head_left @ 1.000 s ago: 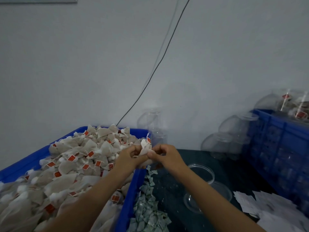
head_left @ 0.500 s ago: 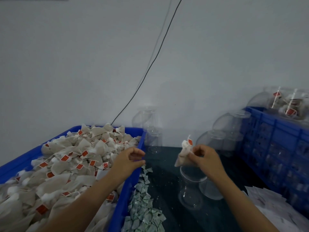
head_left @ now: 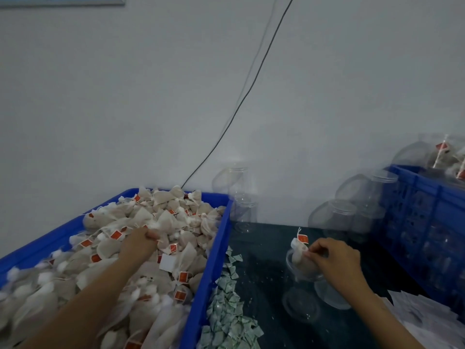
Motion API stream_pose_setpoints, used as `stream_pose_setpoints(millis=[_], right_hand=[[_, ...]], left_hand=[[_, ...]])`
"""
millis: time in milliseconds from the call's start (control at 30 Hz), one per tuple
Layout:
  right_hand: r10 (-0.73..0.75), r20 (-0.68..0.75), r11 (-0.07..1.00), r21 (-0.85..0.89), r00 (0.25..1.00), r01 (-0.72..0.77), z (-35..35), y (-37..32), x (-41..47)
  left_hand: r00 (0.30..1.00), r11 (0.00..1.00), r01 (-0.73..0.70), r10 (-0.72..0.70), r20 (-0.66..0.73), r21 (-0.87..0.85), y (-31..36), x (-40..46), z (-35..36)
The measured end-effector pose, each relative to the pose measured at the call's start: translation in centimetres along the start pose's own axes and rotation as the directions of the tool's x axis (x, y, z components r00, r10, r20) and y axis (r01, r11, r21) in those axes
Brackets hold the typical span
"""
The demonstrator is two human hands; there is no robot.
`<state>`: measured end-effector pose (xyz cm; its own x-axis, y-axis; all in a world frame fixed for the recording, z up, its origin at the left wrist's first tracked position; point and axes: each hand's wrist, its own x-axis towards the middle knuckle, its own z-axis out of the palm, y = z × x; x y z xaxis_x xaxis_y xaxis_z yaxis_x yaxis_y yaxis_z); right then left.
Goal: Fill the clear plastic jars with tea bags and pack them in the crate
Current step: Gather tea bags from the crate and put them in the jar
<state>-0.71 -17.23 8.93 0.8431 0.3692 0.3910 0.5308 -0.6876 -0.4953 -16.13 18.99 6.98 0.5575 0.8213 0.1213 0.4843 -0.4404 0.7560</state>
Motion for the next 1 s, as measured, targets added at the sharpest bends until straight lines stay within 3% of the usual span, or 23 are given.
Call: stream_pose_setpoints(millis=[67,133,233,400,533,567,767,900,933,1000], right_hand=[[0.021,0.034,0.997,-0.069,0.999,-0.019,0.0,0.0,-0.1],[0.031,0.036,0.968,-0.251,0.999,-0.021,-0.3,-0.3,-0.2],[-0.046,-0.078,0.941,-0.338,0.996,0.017,-0.8,-1.5,-0.2],[-0.208,-0.14,0.974,-0.115,0.968,0.193,0.4,-6.5,0.0],[-0.272,-0.03,0.955,0.119,0.962,0.273,3.5,-10.0,0.1],[-0.282,-0.003,0.947,0.156,0.959,0.279,4.3,-10.7,0.1],[-0.289,0.117,0.877,0.431,0.95,0.214,8.7,-15.0,1.7],[-0.27,0.222,0.846,0.52,0.937,0.12,11.7,-17.8,4.1],[-0.267,0.258,0.852,0.514,0.928,0.102,12.5,-18.5,4.7],[-0.263,0.331,0.884,0.458,0.906,0.089,14.2,-19.8,5.6]], left_hand=[[0.999,0.994,-0.035,0.033,0.021,0.107,-1.2,0.3,-0.4],[0.995,0.971,-0.089,0.077,0.062,0.221,-1.7,0.3,-0.3],[0.985,0.951,-0.138,0.103,0.138,0.275,-1.4,0.5,0.2],[0.906,0.849,-0.306,0.12,0.406,0.432,-0.5,0.7,2.5],[0.859,0.608,-0.436,0.063,0.508,0.663,-0.6,0.4,5.4],[0.861,0.589,-0.44,0.061,0.505,0.678,-0.7,0.4,5.9],[0.88,0.615,-0.448,0.176,0.441,0.649,-0.8,0.8,5.6],[0.893,0.797,-0.385,0.194,0.406,0.465,-0.7,0.9,4.6],[0.906,0.84,-0.365,0.221,0.362,0.401,-0.6,1.0,4.1],[0.94,0.854,-0.34,0.308,0.145,0.394,-0.6,1.6,2.6]])
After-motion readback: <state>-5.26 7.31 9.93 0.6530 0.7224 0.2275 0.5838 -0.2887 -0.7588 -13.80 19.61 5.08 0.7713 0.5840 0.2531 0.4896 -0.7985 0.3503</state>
